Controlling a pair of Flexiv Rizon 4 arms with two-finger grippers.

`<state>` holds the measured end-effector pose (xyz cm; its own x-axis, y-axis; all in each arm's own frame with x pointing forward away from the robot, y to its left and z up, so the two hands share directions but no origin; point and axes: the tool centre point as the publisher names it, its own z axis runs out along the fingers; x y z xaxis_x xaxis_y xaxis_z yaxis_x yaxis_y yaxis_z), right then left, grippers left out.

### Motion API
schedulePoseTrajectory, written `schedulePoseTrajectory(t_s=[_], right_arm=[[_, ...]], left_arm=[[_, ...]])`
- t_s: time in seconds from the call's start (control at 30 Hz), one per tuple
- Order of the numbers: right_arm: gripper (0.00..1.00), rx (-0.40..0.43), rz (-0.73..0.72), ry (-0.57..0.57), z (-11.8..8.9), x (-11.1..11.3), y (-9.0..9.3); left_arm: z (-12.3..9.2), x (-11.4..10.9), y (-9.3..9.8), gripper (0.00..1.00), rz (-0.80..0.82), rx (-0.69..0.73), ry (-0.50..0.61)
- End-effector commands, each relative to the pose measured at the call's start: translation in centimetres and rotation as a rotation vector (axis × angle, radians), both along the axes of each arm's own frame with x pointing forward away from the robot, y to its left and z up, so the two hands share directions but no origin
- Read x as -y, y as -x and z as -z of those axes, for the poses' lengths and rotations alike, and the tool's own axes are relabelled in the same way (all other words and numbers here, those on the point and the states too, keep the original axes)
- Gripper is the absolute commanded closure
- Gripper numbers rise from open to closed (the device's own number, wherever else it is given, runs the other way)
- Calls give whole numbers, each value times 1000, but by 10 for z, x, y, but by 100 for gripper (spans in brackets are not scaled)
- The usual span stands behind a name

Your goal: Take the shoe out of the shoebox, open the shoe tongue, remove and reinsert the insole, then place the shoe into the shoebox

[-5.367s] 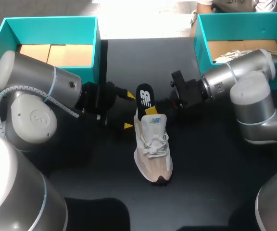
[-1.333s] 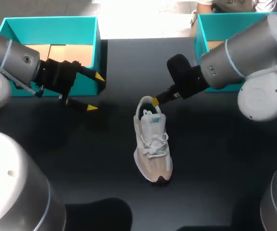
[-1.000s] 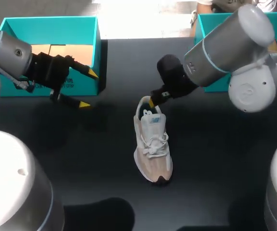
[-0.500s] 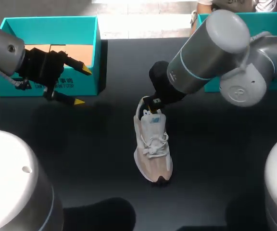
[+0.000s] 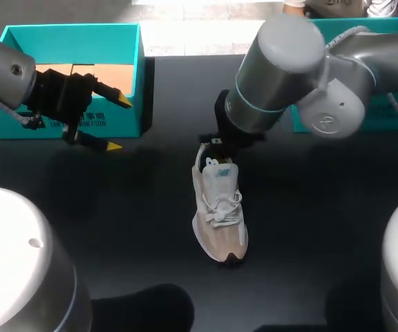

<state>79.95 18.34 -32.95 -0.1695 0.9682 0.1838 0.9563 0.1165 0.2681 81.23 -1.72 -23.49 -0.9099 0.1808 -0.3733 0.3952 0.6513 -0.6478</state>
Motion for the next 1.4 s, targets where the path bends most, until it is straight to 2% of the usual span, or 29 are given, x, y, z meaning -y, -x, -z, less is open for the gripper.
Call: schedulePoseTrajectory(t_s=[0.03,0.17,0.3,0.43,0.7,0.87,1.1,1.33,1.4], right_arm=[[100,21,140,72,10,-16,5],[100,19,130,77,15,-20,9],[100,21,115,130,23,-18,12],[100,-4,111,140,29,-15,8],[100,-53,72,164,57,-13,4],[100,-54,68,188,59,-10,4],[100,55,101,245,34,-6,-8],[100,106,100,250,51,-8,-30],[100,96,87,260,60,-12,-33]], left_arm=[[-1,0,2,0,-1,0,-5],[-1,0,2,0,-1,0,-5],[-1,0,2,0,-1,0,-5],[-1,0,2,0,-1,0,-5],[-1,0,2,0,-1,0,-5],[-1,0,2,0,-1,0,-5],[-1,0,2,0,-1,0,-5],[-1,0,2,0,-1,0,-5],[-1,0,2,0,-1,0,-5]])
